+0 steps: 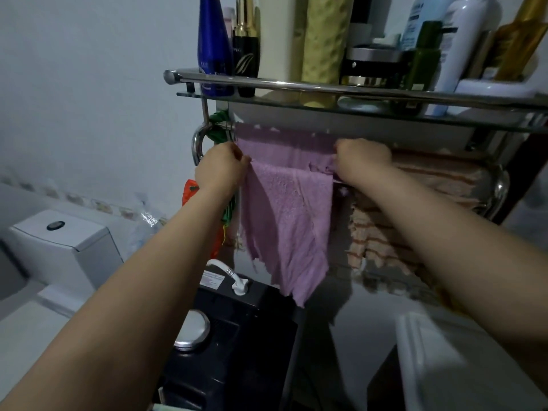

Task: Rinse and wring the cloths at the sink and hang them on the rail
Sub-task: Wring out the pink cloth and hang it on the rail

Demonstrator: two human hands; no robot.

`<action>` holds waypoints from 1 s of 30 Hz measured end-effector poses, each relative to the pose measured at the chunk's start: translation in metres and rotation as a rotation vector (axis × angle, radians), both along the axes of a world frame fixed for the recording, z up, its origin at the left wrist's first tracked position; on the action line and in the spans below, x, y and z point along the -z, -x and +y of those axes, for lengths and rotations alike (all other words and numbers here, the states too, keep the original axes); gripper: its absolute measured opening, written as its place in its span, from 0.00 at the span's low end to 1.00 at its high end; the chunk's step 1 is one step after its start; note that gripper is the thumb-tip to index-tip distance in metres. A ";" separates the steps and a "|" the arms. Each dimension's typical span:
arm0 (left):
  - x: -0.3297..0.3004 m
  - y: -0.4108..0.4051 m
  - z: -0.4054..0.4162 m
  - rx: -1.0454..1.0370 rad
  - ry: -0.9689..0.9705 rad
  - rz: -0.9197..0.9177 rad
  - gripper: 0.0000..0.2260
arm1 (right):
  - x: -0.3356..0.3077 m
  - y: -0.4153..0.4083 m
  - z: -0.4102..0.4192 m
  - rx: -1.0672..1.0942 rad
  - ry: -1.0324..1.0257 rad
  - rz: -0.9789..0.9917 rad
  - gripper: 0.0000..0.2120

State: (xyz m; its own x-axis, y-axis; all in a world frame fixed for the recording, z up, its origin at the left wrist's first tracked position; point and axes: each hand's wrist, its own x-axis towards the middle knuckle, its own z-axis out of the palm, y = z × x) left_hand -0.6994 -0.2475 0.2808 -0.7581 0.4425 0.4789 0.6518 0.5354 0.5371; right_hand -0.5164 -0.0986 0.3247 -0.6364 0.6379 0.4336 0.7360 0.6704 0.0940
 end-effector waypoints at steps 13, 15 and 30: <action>-0.008 0.010 -0.007 0.001 -0.234 -0.187 0.09 | 0.005 -0.018 -0.012 -0.104 0.106 0.283 0.12; -0.007 0.018 -0.010 -0.027 -0.239 -0.224 0.07 | -0.004 -0.028 0.005 0.067 0.206 0.172 0.13; 0.003 0.041 -0.015 -0.101 -0.397 -0.182 0.07 | 0.008 -0.037 -0.011 -0.243 0.078 0.304 0.11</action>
